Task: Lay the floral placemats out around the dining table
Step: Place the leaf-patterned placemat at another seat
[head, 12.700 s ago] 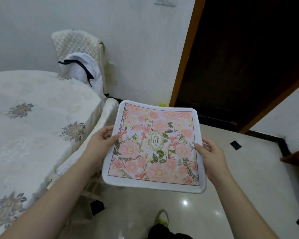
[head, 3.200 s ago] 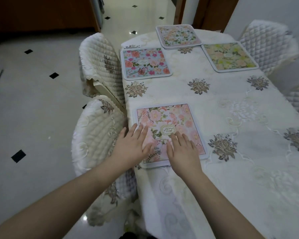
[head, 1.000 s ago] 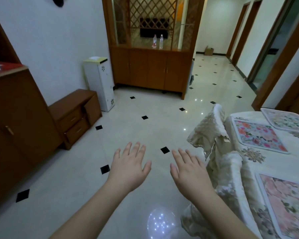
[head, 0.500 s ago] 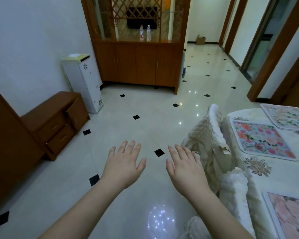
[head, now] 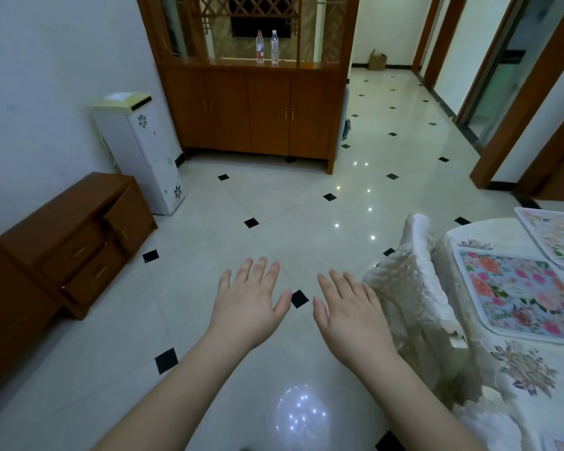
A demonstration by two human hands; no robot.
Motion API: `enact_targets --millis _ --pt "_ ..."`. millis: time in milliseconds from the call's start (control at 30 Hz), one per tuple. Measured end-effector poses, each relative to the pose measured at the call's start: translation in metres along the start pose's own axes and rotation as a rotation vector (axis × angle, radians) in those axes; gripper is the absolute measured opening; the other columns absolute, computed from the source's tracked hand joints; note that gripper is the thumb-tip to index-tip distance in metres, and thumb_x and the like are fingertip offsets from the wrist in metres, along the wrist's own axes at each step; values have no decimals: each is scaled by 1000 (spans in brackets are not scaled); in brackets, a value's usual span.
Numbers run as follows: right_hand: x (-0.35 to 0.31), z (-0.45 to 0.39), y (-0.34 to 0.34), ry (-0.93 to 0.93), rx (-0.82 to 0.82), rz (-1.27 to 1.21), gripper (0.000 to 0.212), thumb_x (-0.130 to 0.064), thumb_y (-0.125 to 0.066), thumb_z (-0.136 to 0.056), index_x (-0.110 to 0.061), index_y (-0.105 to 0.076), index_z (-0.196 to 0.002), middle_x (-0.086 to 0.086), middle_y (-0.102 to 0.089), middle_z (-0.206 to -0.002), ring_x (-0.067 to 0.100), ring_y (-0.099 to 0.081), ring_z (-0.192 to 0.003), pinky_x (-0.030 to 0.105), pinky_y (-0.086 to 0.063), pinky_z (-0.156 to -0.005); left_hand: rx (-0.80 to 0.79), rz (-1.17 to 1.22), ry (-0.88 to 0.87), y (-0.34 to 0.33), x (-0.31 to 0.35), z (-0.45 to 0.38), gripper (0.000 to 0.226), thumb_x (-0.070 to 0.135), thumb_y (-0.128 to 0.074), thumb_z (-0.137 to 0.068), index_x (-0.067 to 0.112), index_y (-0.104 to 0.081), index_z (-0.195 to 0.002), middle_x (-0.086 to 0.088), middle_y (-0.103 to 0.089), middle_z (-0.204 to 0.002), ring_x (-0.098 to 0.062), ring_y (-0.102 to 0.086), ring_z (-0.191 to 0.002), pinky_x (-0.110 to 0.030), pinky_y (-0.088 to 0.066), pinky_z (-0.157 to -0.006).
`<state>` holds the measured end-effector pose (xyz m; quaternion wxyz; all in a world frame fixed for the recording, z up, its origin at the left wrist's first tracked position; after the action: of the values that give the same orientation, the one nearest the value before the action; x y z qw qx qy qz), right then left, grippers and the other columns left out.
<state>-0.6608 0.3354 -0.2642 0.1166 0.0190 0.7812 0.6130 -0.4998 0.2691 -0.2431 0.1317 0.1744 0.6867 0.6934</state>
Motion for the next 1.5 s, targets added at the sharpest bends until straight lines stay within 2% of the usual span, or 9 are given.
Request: enact_targets --millis 267,400,533,667,833,967,1100,1267,1500 --pt "-37 -124 -29 -36 -41 34 62 -43 -22 -92 -15 -60 -132 7 -59 -137 28 -53 -129 47 -41 -106 31 10 -58 6 -66 -108 92 62 15 -73 31 -11 -155 5 -12 -164 -17 -6 -151 -46 -10 -119" --pt "-41 -173 -29 -110 -22 44 59 -42 -26 -93 -15 -62 -130 7 -62 -133 28 -57 -124 47 -45 -102 35 25 -138 18 -83 -161 93 62 16 -71 32 -9 -156 6 -9 -165 -17 -4 -151 -45 -9 -119" --pt "-28 -210 -30 -150 -41 46 79 -50 -1 -86 -20 -39 -148 3 -40 -154 24 -33 -143 42 -22 -117 44 21 -200 20 -87 -213 91 62 14 -73 32 -11 -155 6 -11 -165 -16 -5 -151 -46 -10 -119" --pt "-5 -254 -34 -190 -77 51 90 -51 17 -76 -26 -19 -155 -3 -20 -162 18 -15 -149 36 -7 -119 21 32 -248 14 -80 -268 91 64 13 -74 32 -9 -156 5 -10 -165 -18 -5 -151 -46 -10 -120" --pt "35 -314 -51 -237 -68 41 84 -50 9 -82 -22 -29 -152 1 -30 -158 22 -24 -147 38 -14 -118 -8 -4 -310 3 -47 -351 94 63 16 -71 31 -7 -156 4 -9 -165 -18 -5 -151 -46 -12 -119" --pt "83 -362 -58 -331 -19 45 60 -43 -24 -93 -15 -62 -129 6 -62 -133 27 -58 -123 44 -44 -102 5 -23 -345 1 -9 -422 92 62 16 -73 29 -9 -156 5 -12 -165 -18 -6 -151 -45 -13 -119" --pt "136 -411 -66 -393 -23 28 64 -44 -19 -93 -14 -57 -135 6 -57 -139 27 -52 -130 45 -38 -107 -16 -12 -365 -2 26 -485 93 63 16 -74 29 -11 -156 4 -11 -165 -18 -5 -151 -45 -10 -119" --pt "177 -473 -76 -406 -21 62 53 -40 -33 -90 -13 -68 -120 6 -69 -121 27 -65 -112 44 -50 -94 -52 -32 -397 -7 52 -557 96 65 18 -71 30 -7 -156 5 -7 -165 -16 -1 -152 -43 -6 -120" --pt "216 -557 -99 -465 -41 83 52 -40 -36 -89 -14 -70 -118 6 -70 -119 26 -66 -110 45 -53 -91 -59 -22 -456 -15 70 -674 83 64 14 -83 33 -7 -156 5 -6 -165 -17 -1 -152 -43 -6 -120"
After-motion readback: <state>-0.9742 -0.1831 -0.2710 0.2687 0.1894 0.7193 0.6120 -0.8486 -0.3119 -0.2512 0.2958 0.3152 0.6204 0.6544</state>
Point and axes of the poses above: each hand's wrist, its own z-axis away from the middle knuckle, its own y-axis out of the back of the hand, x = y × z, the point moved 1 cm from there along -z, towards the middle knuckle
